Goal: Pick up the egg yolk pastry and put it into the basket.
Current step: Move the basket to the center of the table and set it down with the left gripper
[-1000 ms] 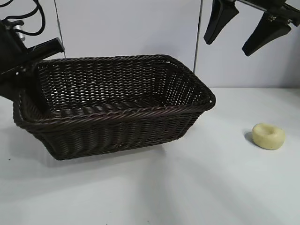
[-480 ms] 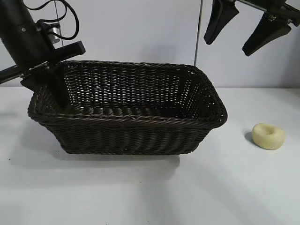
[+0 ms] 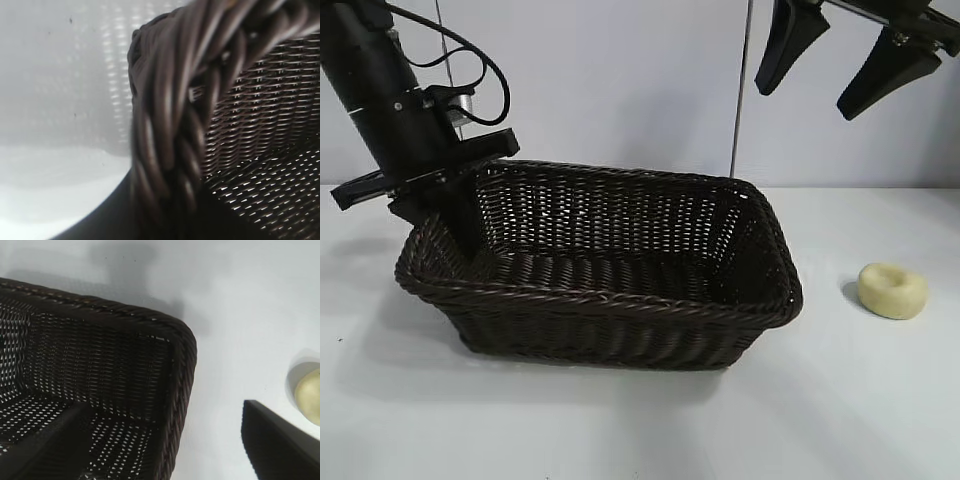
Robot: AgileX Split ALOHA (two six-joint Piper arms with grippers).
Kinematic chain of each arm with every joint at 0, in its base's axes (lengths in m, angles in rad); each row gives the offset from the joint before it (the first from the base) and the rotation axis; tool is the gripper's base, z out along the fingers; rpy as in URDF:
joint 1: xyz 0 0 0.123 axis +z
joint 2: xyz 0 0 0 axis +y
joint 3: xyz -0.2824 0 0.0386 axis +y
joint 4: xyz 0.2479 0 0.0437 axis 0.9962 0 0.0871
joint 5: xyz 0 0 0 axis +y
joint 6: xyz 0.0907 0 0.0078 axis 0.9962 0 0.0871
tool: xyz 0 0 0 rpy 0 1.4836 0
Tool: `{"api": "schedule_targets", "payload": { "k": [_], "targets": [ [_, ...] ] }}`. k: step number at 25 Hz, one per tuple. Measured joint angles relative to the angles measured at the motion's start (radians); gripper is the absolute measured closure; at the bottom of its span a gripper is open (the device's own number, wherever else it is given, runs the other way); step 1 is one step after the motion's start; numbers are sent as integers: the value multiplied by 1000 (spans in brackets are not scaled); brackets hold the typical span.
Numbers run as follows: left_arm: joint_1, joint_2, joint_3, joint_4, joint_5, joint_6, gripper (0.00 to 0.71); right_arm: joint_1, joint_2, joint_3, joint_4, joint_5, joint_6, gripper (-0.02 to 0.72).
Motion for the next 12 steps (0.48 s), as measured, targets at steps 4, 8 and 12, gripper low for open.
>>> {"api": "schedule_targets", "payload": {
  "k": [4, 8, 12],
  "targets": [
    [0, 31, -1, 0, 1, 1, 611, 0, 0, 0, 0, 0, 0, 113],
    [0, 56, -2, -4, -1, 1, 611, 0, 0, 0, 0, 0, 0, 113],
    [0, 59, -2, -1, -7, 1, 606, 0, 0, 0, 0, 0, 0, 113]
  ]
}}
